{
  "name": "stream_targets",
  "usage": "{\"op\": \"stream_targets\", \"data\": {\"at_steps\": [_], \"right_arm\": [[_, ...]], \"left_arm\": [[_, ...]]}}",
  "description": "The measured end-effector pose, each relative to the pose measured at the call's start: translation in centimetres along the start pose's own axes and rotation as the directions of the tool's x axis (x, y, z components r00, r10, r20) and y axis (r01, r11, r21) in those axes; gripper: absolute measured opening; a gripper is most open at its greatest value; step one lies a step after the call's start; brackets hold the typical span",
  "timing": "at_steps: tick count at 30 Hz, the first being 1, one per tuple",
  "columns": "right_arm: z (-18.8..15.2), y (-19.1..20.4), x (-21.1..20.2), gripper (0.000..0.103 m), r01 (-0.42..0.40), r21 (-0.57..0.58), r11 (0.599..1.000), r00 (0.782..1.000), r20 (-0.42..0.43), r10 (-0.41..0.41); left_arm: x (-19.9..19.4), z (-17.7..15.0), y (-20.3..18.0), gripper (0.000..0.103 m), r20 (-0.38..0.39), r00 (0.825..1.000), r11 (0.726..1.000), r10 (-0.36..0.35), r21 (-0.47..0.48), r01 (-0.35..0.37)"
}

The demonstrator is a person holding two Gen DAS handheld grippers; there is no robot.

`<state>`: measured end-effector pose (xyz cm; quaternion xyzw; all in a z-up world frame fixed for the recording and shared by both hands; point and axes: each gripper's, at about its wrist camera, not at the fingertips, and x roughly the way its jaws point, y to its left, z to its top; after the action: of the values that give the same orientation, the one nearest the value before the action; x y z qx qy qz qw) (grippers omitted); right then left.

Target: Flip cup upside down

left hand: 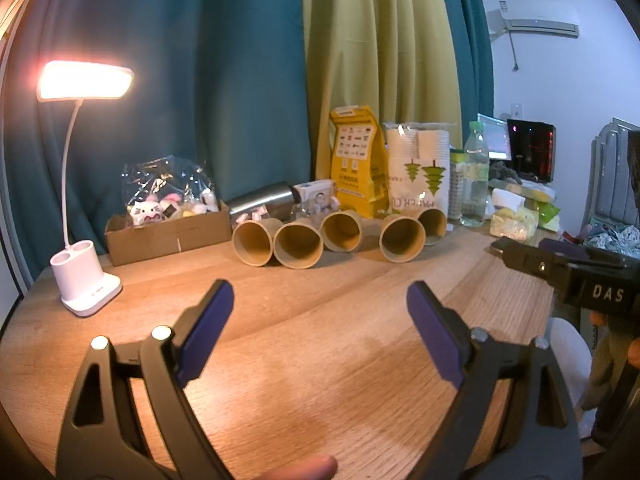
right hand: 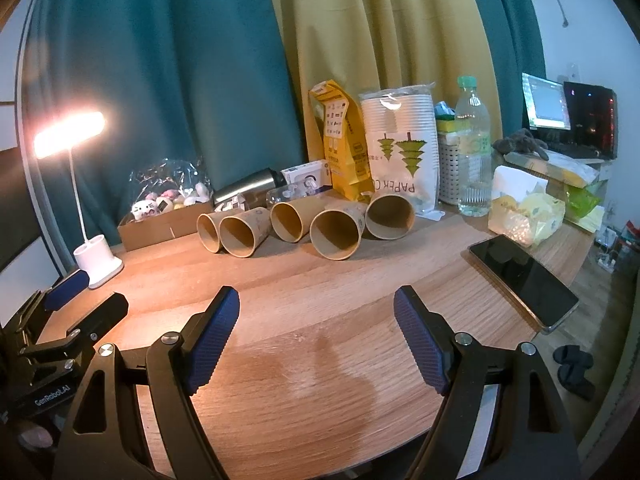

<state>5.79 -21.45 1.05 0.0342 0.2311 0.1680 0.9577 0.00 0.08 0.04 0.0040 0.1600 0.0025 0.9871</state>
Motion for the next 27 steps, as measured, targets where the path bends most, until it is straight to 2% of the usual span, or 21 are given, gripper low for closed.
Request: {"op": "stream_targets", "data": {"at_steps": [27], "right_arm": [[0.37,0.76,-0.19,0.082,0.018,-0.024,1.0,1.0,-0.01,-0.018]], "left_arm": [[0.22,-0.69,-0.03,0.09,-0.007,1.0,1.0,0.0,-0.005,0.0]]}}
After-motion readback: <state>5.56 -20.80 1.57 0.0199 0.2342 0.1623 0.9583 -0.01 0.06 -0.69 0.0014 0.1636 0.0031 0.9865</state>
